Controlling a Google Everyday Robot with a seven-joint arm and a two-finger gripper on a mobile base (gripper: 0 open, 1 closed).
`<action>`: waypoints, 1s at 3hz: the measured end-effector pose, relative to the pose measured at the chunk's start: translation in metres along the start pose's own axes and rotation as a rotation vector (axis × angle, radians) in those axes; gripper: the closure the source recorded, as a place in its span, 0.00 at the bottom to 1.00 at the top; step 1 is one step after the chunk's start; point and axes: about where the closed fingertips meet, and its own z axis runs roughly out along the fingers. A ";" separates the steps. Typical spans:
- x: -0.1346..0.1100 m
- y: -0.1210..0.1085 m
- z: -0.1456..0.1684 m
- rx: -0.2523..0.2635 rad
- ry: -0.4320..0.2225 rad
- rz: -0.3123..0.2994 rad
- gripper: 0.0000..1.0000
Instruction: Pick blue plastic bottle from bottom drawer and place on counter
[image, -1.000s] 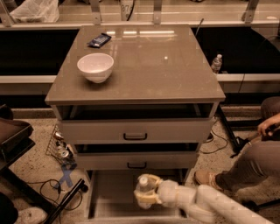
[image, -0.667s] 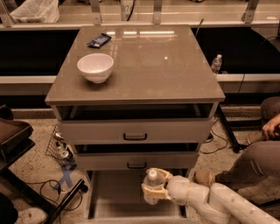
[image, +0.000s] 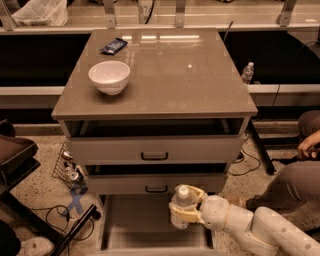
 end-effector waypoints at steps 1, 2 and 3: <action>-0.027 0.000 0.001 0.003 -0.011 -0.004 1.00; -0.089 0.000 -0.006 0.056 -0.030 -0.008 1.00; -0.180 -0.008 -0.012 0.139 -0.037 -0.043 1.00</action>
Offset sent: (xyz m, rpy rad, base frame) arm 0.0114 -0.0281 0.2120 0.0132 -0.0771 -0.1740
